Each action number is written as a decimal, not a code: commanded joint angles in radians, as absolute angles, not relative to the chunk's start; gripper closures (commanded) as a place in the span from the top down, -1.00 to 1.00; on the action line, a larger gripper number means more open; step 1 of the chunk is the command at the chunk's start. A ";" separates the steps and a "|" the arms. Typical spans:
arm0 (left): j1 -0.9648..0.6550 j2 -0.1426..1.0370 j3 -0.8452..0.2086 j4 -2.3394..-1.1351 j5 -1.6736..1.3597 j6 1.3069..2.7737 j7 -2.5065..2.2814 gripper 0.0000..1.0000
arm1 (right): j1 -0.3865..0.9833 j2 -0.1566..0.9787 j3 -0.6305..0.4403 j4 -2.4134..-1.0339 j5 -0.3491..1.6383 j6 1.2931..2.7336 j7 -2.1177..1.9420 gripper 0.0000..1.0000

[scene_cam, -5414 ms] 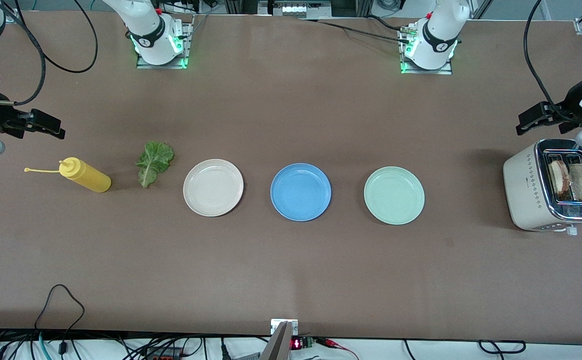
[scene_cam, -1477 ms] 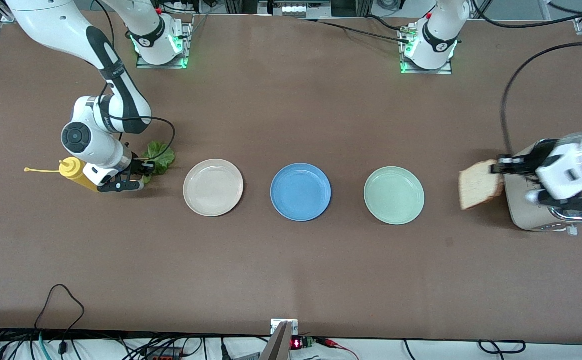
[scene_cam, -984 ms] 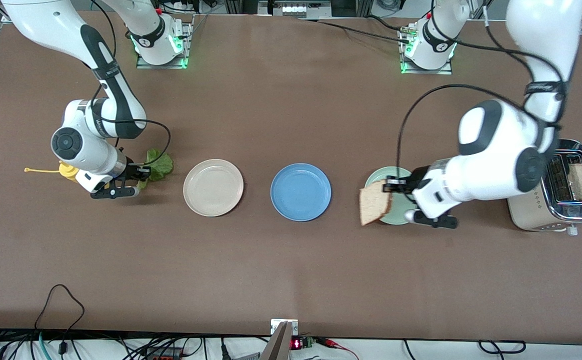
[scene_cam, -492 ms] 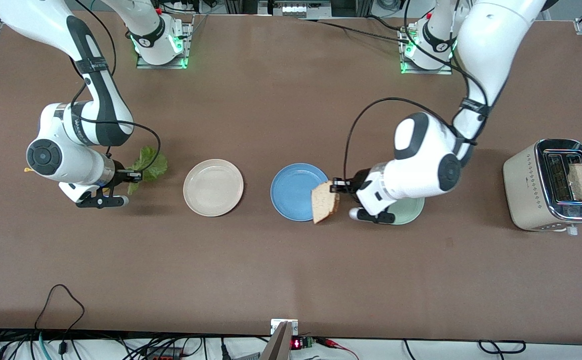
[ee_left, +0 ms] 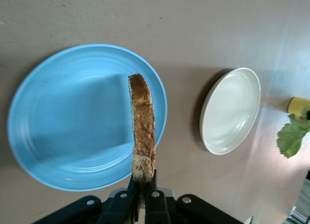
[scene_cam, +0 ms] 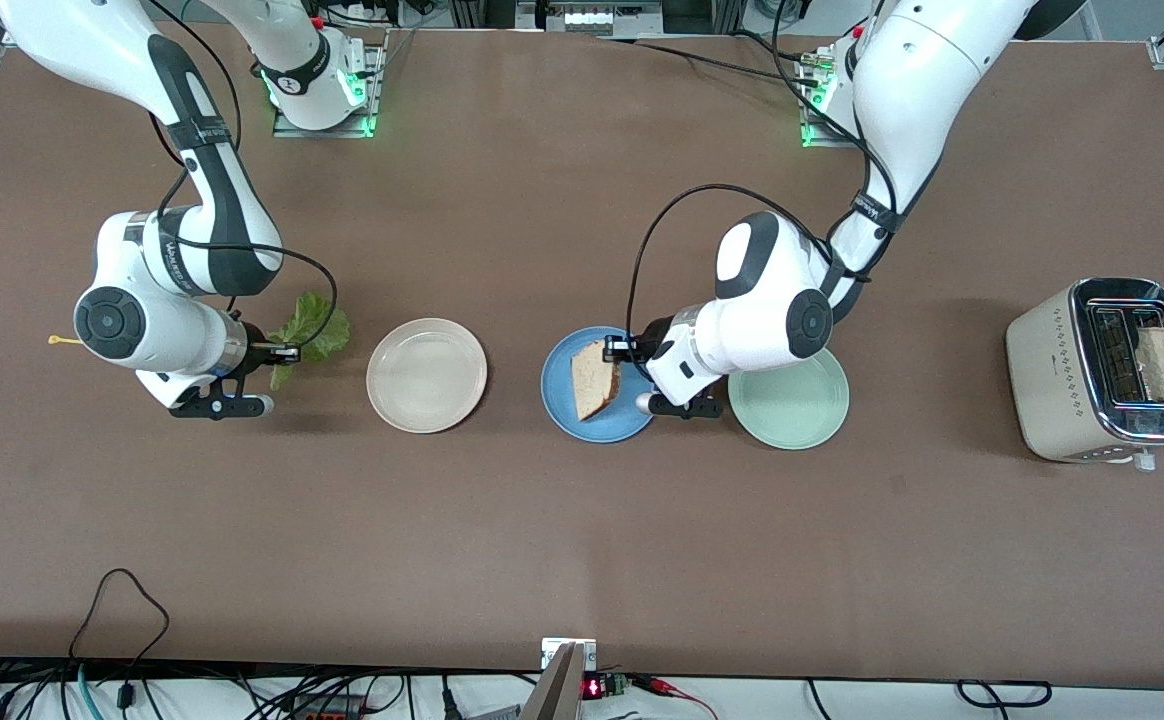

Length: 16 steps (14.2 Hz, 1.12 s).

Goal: Make sandwich in blue plate with both arms
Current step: 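Carry the lettuce to the blue plate while the left gripper returns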

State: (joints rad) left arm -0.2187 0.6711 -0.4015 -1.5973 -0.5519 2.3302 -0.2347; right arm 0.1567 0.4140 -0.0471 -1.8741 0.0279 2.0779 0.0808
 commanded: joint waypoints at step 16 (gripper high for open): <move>-0.017 0.681 -0.394 -1.624 -0.595 2.249 0.006 1.00 | 0.231 0.466 -0.048 -1.670 0.280 1.877 0.268 -0.94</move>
